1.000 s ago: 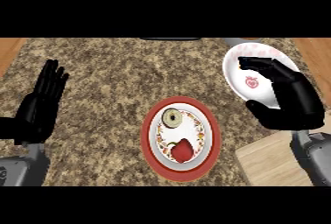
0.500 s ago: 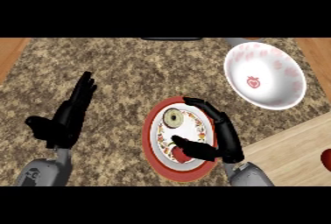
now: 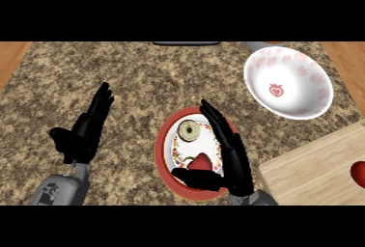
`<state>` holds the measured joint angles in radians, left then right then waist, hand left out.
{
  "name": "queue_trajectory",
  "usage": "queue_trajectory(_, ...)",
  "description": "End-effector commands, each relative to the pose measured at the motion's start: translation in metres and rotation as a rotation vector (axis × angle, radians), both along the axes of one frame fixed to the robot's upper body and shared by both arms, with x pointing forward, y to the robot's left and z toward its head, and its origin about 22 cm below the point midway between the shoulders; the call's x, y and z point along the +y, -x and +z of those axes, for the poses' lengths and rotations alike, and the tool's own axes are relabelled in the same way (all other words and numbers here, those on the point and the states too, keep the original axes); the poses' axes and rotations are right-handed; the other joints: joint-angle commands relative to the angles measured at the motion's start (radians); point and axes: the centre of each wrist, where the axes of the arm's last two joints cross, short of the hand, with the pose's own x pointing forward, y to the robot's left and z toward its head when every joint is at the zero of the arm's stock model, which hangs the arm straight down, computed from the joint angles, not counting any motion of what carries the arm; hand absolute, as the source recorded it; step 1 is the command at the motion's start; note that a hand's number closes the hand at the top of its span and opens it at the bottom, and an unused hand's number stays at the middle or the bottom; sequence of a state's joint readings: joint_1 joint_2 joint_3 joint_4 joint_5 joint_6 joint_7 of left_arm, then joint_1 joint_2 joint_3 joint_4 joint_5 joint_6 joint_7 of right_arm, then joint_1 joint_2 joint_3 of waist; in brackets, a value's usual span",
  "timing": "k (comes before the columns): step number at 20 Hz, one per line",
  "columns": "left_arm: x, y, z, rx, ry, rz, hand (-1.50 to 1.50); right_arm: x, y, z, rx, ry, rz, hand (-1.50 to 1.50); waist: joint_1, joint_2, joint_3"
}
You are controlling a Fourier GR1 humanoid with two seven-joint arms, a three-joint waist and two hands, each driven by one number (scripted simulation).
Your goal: Pick the cupcake from the plate and place it in the bowl
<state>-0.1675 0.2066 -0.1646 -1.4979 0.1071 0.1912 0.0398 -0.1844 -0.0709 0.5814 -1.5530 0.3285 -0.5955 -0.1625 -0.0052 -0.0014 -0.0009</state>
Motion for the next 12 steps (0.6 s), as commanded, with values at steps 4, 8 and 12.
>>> queue_trajectory(4, -0.001, 0.004, -0.001, 0.015, -0.006, -0.003, 0.00, 0.007, -0.011, 0.069, 0.147, 0.126, -0.053, -1.50, 0.003, -0.003, -0.001)
queue_trajectory(8, -0.017, 0.007, 0.002, 0.003, 0.016, -0.012, 0.00, 0.006, -0.028, 0.064, 0.308, 0.216, -0.029, -1.50, 0.010, 0.000, 0.000)
queue_trajectory(12, -0.019, 0.010, -0.016, 0.013, -0.001, -0.002, 0.00, 0.022, -0.028, 0.063, 0.439, 0.300, -0.029, -1.50, 0.007, 0.001, 0.000)
